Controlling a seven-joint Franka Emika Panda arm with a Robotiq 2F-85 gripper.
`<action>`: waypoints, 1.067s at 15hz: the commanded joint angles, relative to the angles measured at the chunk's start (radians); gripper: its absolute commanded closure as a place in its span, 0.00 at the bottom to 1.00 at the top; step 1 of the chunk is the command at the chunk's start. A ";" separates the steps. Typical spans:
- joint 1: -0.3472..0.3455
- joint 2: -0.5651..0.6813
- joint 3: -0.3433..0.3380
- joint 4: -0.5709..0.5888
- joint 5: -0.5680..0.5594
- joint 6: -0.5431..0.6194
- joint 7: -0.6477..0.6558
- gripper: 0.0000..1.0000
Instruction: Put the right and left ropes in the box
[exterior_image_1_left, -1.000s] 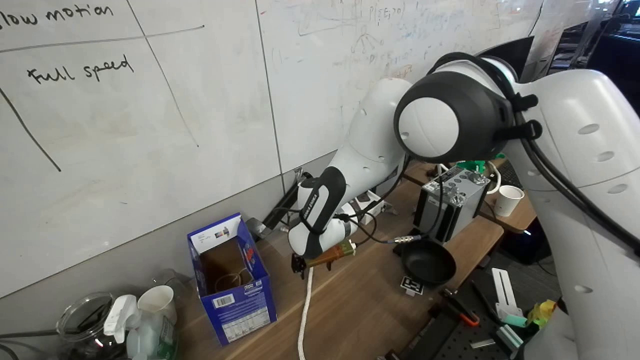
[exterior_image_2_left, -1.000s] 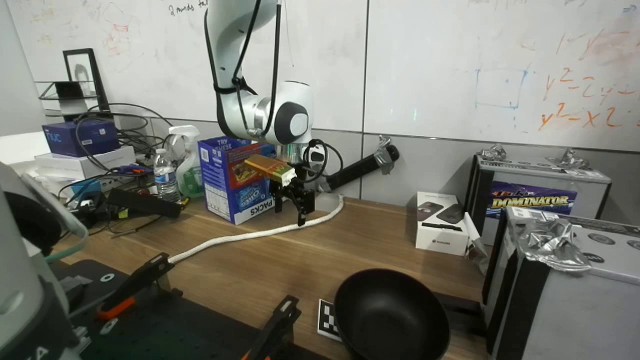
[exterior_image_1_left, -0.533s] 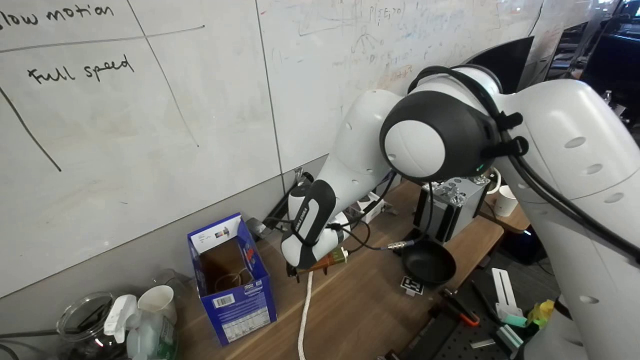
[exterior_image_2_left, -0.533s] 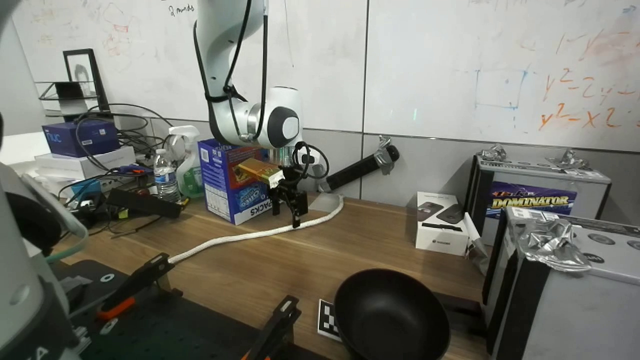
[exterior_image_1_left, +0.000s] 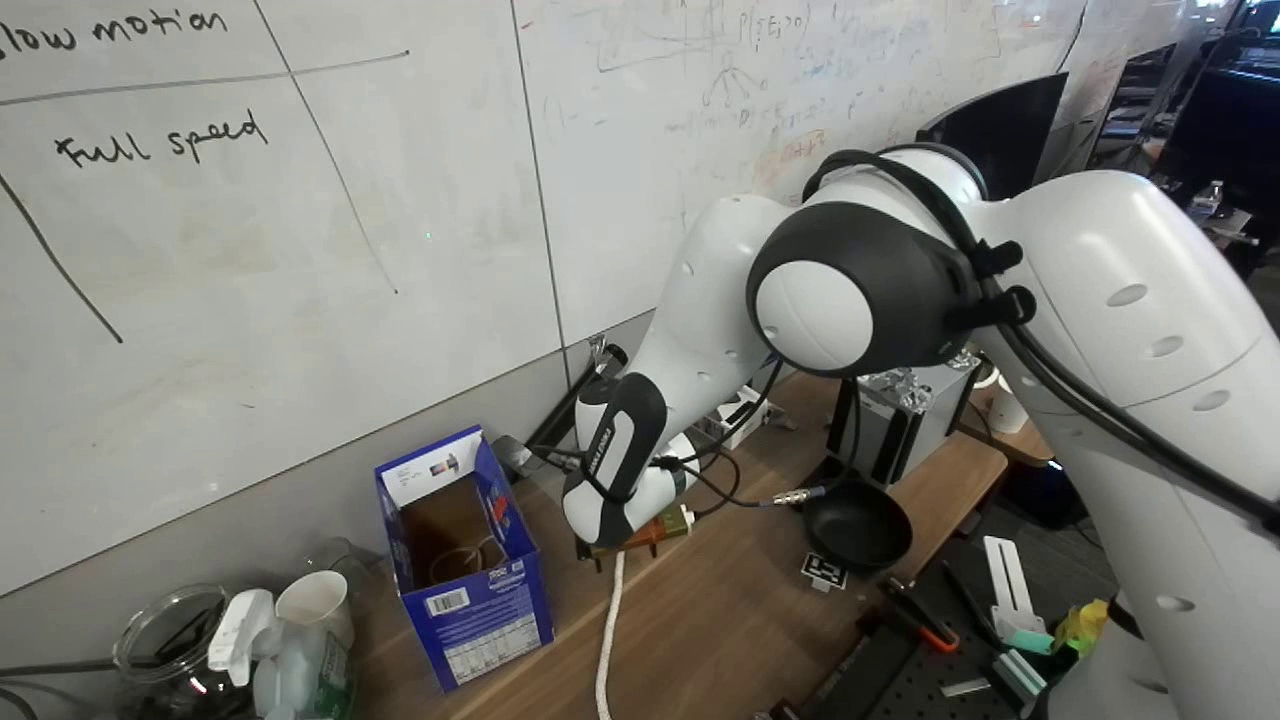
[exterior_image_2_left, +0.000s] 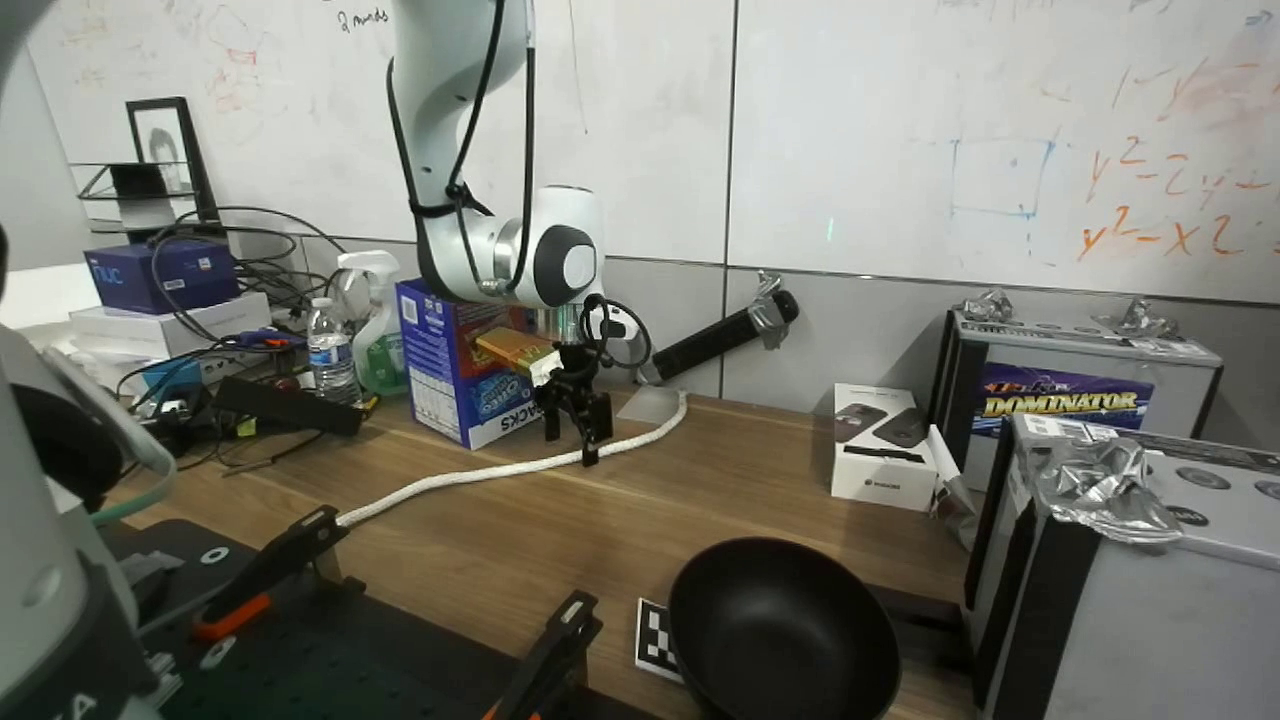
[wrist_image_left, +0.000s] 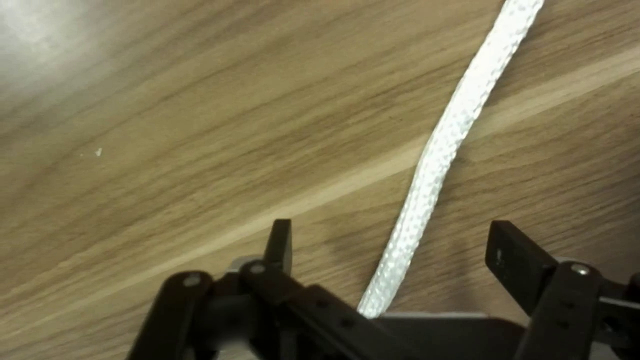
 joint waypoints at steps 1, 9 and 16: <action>0.019 0.013 -0.019 0.024 0.011 -0.011 0.021 0.00; 0.022 0.025 -0.020 0.026 0.013 -0.007 0.033 0.00; 0.027 0.035 -0.021 0.032 0.013 -0.005 0.043 0.00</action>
